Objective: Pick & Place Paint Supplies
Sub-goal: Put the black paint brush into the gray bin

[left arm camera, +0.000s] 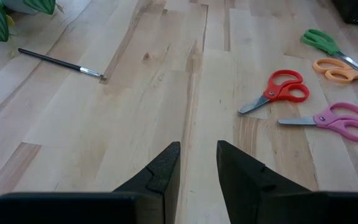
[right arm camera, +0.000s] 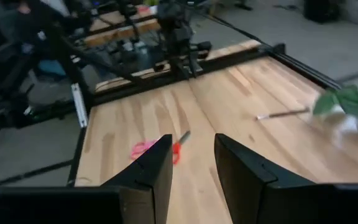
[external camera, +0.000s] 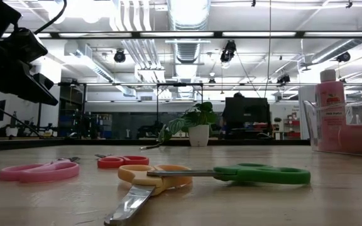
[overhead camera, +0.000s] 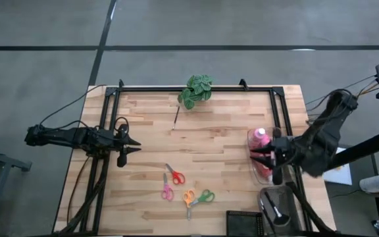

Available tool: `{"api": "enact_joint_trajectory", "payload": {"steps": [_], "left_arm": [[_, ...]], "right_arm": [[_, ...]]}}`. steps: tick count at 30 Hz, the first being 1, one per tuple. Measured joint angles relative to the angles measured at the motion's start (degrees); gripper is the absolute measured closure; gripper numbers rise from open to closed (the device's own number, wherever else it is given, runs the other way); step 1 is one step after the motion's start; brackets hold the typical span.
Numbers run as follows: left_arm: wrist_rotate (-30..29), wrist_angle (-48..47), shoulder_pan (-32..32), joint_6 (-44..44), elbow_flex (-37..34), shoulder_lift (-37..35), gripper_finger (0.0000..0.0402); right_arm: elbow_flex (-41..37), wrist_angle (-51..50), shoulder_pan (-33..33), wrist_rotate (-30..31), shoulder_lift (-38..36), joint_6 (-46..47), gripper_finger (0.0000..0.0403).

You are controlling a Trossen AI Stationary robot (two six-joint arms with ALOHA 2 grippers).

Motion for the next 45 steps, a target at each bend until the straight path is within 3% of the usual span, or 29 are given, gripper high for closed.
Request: {"api": "enact_joint_trajectory", "payload": {"steps": [8, 12, 19, 45], "left_arm": [[0.0, 0.0, 0.0, 0.0, 0.0, 0.0, 0.0295], [0.0, 0.0, 0.0, 0.0, 0.0, 0.0, 0.0295], [0.0, 0.0, 0.0, 0.0, 0.0, 0.0, 0.0295], [0.0, 0.0, 0.0, 0.0, 0.0, 0.0, 0.0295]], "right_arm": [[-9.9, 16.8, -12.1, -17.2, -8.1, -26.0, 0.0287], [-14.8, 26.4, -15.2, -21.8, -11.3, -33.2, 0.0287], [-18.4, 29.6, -16.2, -22.5, -14.2, -34.0, 0.0287], [-18.6, 29.1, -16.2, -22.6, -13.9, -34.0, 0.0287]]}}
